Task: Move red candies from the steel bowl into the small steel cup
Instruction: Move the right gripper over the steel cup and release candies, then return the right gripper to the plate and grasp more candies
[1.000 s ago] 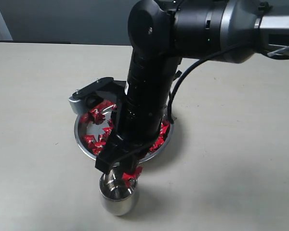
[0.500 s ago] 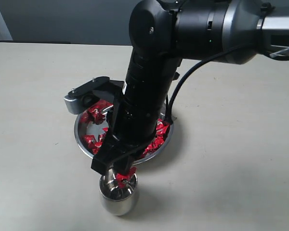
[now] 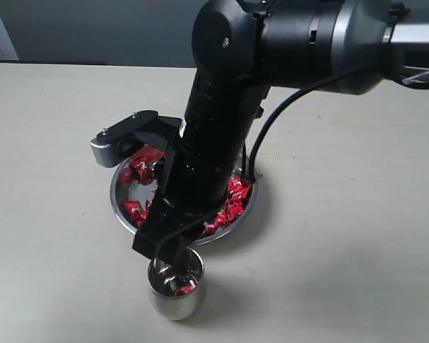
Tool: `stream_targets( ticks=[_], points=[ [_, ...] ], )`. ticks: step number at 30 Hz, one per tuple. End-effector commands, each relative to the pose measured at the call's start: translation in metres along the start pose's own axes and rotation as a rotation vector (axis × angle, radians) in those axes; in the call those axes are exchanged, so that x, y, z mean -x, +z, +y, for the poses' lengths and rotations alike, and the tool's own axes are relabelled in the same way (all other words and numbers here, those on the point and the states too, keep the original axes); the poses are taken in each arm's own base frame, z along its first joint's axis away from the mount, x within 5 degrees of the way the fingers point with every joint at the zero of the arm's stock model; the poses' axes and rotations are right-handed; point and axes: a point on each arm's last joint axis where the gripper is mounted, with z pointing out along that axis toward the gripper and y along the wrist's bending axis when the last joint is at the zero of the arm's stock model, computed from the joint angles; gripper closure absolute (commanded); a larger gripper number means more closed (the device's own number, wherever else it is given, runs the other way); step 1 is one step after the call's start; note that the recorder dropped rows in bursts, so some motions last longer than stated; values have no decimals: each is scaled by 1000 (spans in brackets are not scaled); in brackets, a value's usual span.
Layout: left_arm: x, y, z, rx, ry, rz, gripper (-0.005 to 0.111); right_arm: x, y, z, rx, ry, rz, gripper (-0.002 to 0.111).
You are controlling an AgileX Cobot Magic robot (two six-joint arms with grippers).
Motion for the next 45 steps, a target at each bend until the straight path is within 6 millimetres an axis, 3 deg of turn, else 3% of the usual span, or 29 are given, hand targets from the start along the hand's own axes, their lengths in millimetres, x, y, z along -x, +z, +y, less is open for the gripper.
stream_targets(
  ticks=[1, 9, 17, 25, 45],
  points=[
    [-1, 0, 0, -2, -5, -3, 106, -1, -2, -2, -28, -17, -11, 65],
    [-1, 0, 0, -2, -5, -3, 106, 23, -3, -36, -353, 73, -270, 68],
    [-1, 0, 0, -2, -5, -3, 106, 33, 37, -72, -431, 131, -211, 69],
    [-1, 0, 0, -2, -5, -3, 106, 31, 49, -105, -386, 273, -213, 69],
    [-1, 0, 0, -2, -5, -3, 106, 29, 72, -104, -267, 328, -161, 69]
  ],
)
